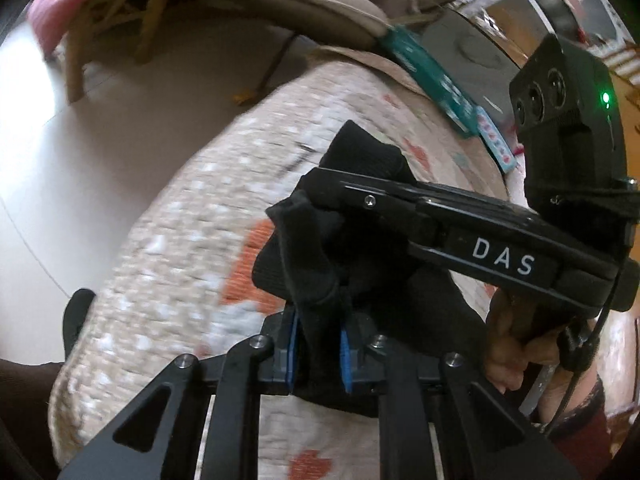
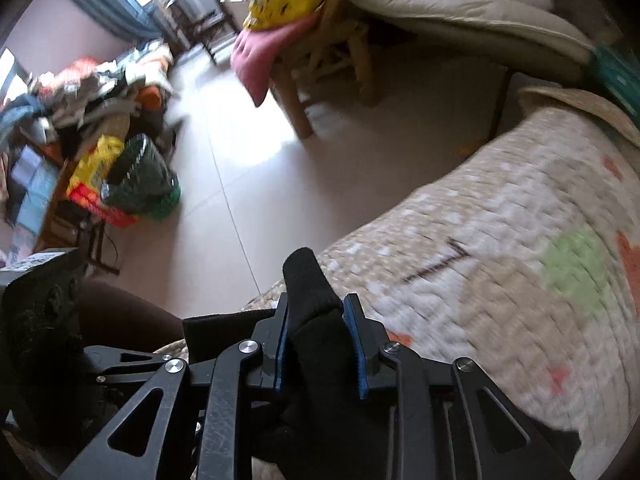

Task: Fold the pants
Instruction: 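Fold the pants over with the left gripper while the right gripper releases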

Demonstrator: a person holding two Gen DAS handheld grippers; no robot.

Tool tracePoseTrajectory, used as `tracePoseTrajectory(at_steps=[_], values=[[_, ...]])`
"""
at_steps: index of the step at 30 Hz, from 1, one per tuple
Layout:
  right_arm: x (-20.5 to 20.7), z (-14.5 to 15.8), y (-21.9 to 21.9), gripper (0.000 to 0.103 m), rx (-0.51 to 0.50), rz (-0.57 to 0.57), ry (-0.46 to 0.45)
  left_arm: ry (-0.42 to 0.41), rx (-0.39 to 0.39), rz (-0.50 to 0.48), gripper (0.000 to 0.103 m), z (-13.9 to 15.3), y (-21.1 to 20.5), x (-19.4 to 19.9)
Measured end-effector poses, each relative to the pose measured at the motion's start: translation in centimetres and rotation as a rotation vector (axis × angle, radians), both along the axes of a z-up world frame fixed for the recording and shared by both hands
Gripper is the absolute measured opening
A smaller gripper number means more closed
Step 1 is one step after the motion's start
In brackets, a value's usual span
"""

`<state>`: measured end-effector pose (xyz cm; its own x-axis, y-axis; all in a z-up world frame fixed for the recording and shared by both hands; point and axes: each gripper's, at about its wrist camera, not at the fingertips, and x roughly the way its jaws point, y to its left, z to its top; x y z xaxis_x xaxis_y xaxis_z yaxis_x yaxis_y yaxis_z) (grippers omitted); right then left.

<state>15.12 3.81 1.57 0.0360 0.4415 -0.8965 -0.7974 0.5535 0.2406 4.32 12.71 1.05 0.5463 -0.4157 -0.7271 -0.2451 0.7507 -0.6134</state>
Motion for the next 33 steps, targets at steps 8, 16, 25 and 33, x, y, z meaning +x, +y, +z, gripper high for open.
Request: tracePoseTrajectory(at_steps=[8, 16, 25, 33], values=[[0.6, 0.9, -11.2, 0.028, 0.086, -0.193, 0.031, -0.007, 0.020, -0.149, 0.016, 0.1, -8.5, 1.2], [-0.1, -0.8, -22.1, 0.056, 0.101, -0.427, 0.058, -0.054, 0.105, -0.377, 0.036, 0.5, -15.7, -0.4], [-2.0, 3.7, -31.9, 0.066, 0.068, -0.734, -0.120, -0.137, 0.137, -0.409, 0.046, 4.4, -10.8, -4.8], [-5.7, 4.6, -26.3, 0.044, 0.233, -0.689, -0.042, -0.056, 0.154, -0.218, 0.046, 0.8, -8.2, -0.7]])
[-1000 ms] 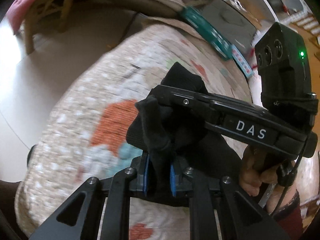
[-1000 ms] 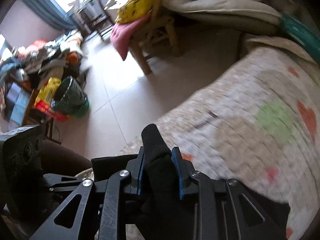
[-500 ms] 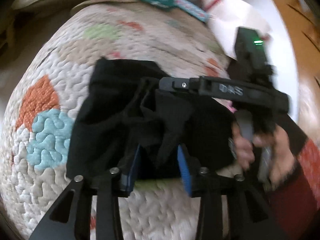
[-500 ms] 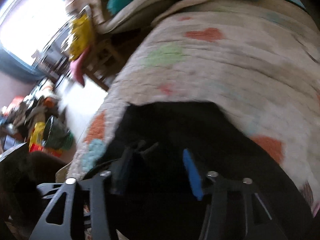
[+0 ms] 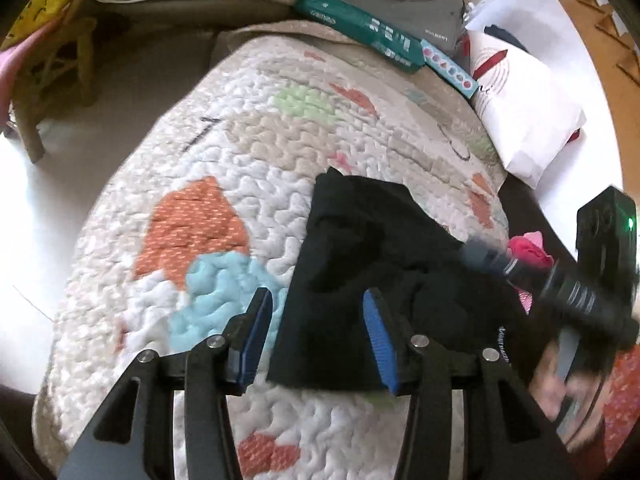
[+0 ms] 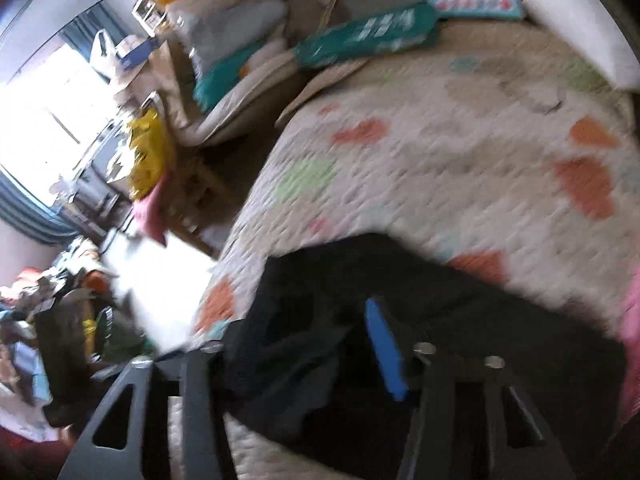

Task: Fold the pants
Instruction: 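Fold the pants over with the left gripper while the right gripper releases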

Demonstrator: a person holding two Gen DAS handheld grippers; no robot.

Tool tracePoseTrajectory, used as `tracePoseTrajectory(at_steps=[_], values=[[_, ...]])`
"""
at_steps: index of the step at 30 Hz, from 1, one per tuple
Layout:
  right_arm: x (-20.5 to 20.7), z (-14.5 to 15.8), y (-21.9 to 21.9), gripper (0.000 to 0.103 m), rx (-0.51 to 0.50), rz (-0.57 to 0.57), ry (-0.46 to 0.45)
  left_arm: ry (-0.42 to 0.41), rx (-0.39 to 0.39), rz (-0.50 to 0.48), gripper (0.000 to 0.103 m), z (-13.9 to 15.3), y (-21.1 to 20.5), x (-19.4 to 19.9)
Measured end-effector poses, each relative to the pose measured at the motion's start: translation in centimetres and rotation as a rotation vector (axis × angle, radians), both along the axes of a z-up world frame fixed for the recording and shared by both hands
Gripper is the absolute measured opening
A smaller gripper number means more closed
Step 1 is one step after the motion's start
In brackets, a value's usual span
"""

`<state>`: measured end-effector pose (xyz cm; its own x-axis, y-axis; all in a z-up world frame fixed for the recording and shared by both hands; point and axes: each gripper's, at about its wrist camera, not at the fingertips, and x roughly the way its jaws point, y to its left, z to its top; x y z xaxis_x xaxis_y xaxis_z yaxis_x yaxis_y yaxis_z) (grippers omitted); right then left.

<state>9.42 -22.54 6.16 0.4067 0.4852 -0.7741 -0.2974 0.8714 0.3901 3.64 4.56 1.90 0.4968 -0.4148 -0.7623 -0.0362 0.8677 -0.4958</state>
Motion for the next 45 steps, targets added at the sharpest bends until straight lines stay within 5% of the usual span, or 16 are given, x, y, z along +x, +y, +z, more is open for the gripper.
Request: tracePoseTrajectory(at_steps=[5, 10, 13, 17, 24, 25, 26, 27, 31, 38, 45], values=[[-1.9, -5.0, 1.8, 0.025, -0.255, -0.014, 0.093, 0.035, 0.121, -0.070, 0.046, -2.5, -2.8, 0.0], [-1.8, -5.9, -2.8, 0.033, -0.461, -0.222, 0.122, 0.021, 0.086, -0.065, 0.045, -3.7, -2.1, -0.9], [-0.8, -2.9, -2.2, 0.036, -0.380, -0.196, 0.042, 0.014, 0.073, -0.075, 0.035, -3.7, -2.1, -1.1], [2.2, -0.6, 3.5, 0.040, -0.225, -0.014, 0.009, 0.022, 0.039, -0.076, 0.023, -3.6, -1.6, -1.4], [8.0, -4.8, 14.2, 0.054, -0.311, 0.179, 0.125, 0.036, 0.024, -0.053, 0.021, -3.7, -1.7, -1.4], [8.2, -5.6, 15.0, 0.050, -0.345, 0.193, 0.135, 0.038, 0.023, -0.050, 0.021, -3.8, -1.7, -1.5], [8.3, -6.3, 16.0, 0.021, -0.409, 0.210, 0.140, 0.039, 0.021, -0.044, 0.021, -3.8, -1.7, -1.6], [8.5, -6.6, 16.5, 0.016, -0.458, 0.213, 0.136, 0.041, 0.020, -0.039, 0.021, -3.9, -1.7, -1.6], [10.2, -6.9, 17.1, 0.001, -0.506, 0.202, 0.125, 0.038, 0.042, -0.024, 0.021, -3.9, -2.0, -1.9], [13.4, -5.3, 15.7, 0.001, -0.486, 0.097, 0.055, 0.022, 0.071, -0.025, 0.022, -3.6, -2.8, -2.5], [8.0, 0.2, 8.5, 0.005, -0.372, -0.036, -0.018, 0.024, 0.014, 0.008, 0.024, -2.2, -1.1, -3.6]])
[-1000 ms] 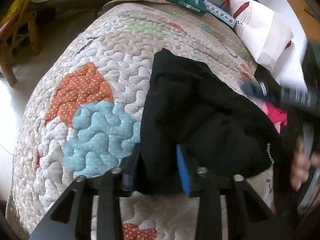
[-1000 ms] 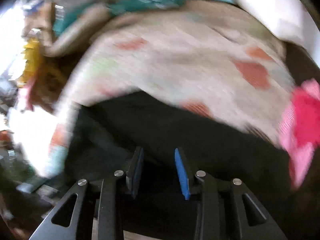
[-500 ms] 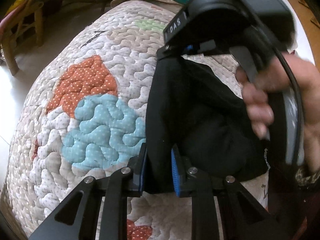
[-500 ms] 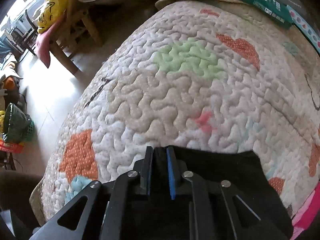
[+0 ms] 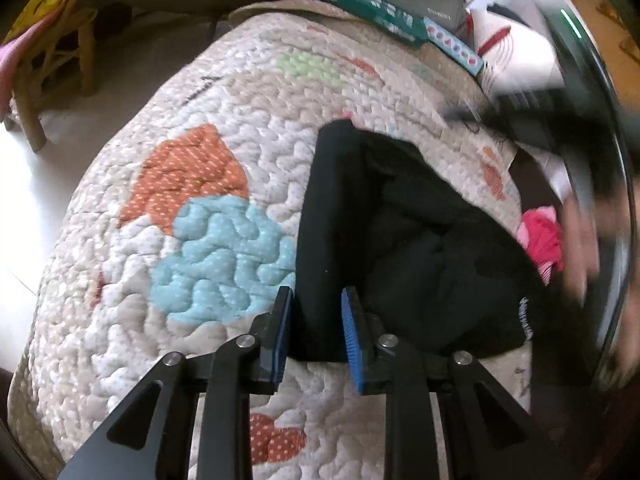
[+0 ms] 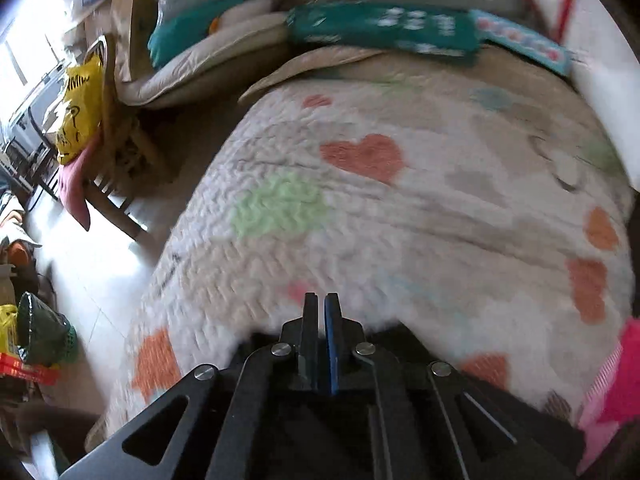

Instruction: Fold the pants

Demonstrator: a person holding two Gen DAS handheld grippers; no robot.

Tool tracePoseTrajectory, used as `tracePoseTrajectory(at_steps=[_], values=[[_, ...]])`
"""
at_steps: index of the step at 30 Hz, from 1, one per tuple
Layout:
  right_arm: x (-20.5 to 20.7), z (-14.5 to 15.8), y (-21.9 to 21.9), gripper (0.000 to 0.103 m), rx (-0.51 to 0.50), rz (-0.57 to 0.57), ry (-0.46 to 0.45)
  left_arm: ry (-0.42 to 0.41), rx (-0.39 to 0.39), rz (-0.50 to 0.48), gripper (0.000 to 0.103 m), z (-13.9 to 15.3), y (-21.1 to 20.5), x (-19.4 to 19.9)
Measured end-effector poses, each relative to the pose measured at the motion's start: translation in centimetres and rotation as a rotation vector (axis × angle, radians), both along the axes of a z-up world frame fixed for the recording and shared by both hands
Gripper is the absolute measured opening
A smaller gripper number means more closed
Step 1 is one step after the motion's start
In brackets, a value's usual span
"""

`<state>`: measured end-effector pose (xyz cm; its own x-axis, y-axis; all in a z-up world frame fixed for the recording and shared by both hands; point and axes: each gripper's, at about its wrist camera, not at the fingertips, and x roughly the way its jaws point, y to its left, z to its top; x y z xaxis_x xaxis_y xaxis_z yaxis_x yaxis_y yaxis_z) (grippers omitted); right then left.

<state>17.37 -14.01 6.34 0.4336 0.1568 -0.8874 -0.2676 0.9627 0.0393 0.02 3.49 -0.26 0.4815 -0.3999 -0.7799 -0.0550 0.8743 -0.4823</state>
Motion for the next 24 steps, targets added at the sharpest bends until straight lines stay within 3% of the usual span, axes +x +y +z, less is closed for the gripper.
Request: tracePoseTrajectory(at_steps=[5, 8, 9, 11, 13, 19, 24], values=[[-6.7, -0.1, -4.5, 0.005, 0.044, -0.072, 0.020, -0.053, 0.040, 0.046, 0.025, 1.3, 0.9, -0.2], [-11.1, -2.4, -5.7, 0.005, 0.089, -0.110, 0.043, -0.052, 0.097, 0.029, 0.031, 0.6, 0.5, 0.3], [-11.8, -3.0, -6.1, 0.005, 0.093, -0.123, 0.052, -0.030, 0.117, 0.008, 0.037, -0.1, 0.0, 0.6], [-12.6, -5.7, -6.7, 0.005, 0.116, -0.173, 0.103, 0.016, 0.142, -0.019, 0.039, -1.2, -0.2, 1.1], [-13.0, -7.0, -7.3, 0.005, 0.109, -0.215, 0.086, 0.013, 0.146, -0.017, 0.041, -1.3, -0.1, 0.9], [-15.2, -5.2, -8.7, 0.005, 0.125, -0.242, 0.005, -0.012, 0.149, 0.003, 0.043, -0.3, 0.6, 0.6], [-18.6, -2.7, -12.1, 0.007, 0.152, -0.353, -0.115, -0.062, 0.139, 0.012, 0.043, 1.3, 1.3, 0.9]])
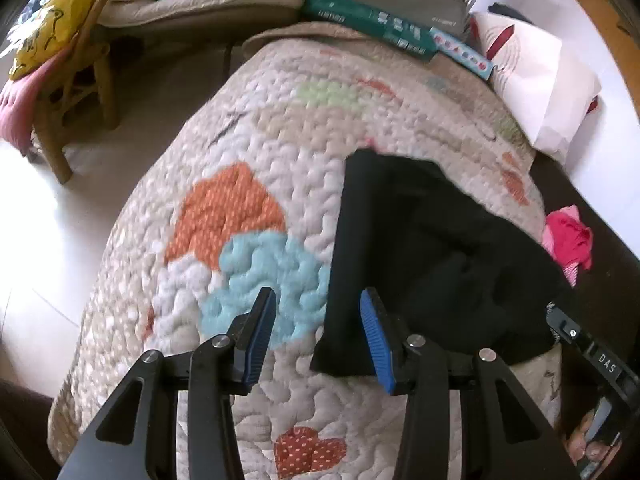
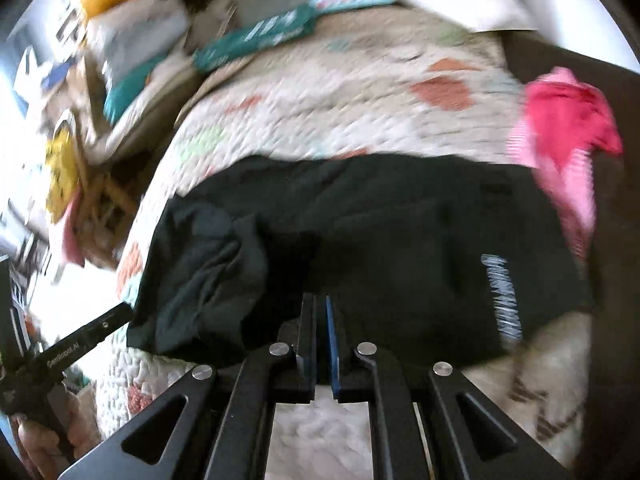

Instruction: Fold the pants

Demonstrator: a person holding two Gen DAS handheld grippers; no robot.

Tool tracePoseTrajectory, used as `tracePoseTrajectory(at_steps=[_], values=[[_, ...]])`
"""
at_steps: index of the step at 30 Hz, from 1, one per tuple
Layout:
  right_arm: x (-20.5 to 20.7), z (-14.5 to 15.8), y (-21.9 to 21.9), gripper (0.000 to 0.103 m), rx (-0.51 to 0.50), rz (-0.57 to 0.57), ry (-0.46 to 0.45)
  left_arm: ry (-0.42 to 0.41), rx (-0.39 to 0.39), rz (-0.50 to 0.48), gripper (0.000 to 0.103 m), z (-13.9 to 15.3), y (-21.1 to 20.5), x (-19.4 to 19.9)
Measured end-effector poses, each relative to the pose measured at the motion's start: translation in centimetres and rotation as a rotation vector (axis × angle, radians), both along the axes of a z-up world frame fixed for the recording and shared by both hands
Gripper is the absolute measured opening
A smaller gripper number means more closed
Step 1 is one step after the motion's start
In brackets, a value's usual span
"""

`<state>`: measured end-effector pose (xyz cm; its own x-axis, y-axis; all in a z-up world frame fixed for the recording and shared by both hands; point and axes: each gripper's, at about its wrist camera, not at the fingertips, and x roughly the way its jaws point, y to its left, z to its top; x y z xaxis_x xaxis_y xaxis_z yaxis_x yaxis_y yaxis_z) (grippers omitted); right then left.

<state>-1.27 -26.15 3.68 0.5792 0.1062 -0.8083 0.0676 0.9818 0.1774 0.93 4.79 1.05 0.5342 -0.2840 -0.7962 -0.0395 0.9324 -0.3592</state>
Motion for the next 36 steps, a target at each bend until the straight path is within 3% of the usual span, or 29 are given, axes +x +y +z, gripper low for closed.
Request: tracePoseTrajectory(at_steps=[3, 5, 6, 10, 16, 22, 28, 30, 32, 33, 34, 36], values=[[-2.0, 1.0, -3.1, 0.025, -0.006, -0.133, -0.066, -0.012, -0.022, -0.035, 0.043, 1.6, -0.3, 0.8], [-3.0, 1.2, -5.5, 0.061, 0.031, -0.241, -0.102, -0.044, -0.050, -0.094, 0.044, 3.6, -1.5, 1.6], [-3.5, 1.2, -6.7, 0.064, 0.057, -0.297, -0.121, -0.056, -0.049, -0.115, 0.044, 4.3, -2.1, 1.8], [-4.2, 0.5, -9.4, 0.064, 0.117, -0.403, -0.138, -0.074, -0.051, -0.278, 0.047, 7.1, -7.2, 4.7], [-4.4, -1.4, -10.7, 0.063, 0.177, -0.472, -0.099, -0.061, -0.029, -0.600, 0.047, 8.3, -20.1, 8.6], [-3.5, -3.0, -11.6, 0.063, 0.233, -0.503, -0.106, 0.010, 0.037, -0.857, 0.047, 5.1, -31.8, 10.9], [-2.5, -4.2, -12.0, 0.064, 0.258, -0.518, -0.112, 0.050, 0.119, -0.970, 0.048, 1.6, -38.6, 12.4], [-2.5, -4.5, -12.2, 0.064, 0.268, -0.525, -0.110, 0.050, 0.185, -1.013, 0.050, 0.7, -40.3, 12.3], [-2.2, -4.5, -12.3, 0.062, 0.268, -0.518, -0.108, 0.019, 0.299, -1.067, 0.050, 0.1, -41.7, 11.4], [-2.1, -4.5, -12.3, 0.060, 0.270, -0.508, -0.106, 0.005, 0.322, -1.079, 0.040, 0.0, -41.9, 11.1], [-2.0, -4.4, -12.3, 0.050, 0.278, -0.491, -0.104, -0.010, 0.336, -1.095, 0.024, 0.2, -42.0, 10.8], [-1.9, -4.2, -12.3, 0.032, 0.266, -0.480, -0.095, -0.016, 0.299, -1.109, 0.015, 0.9, -41.4, 10.6]])
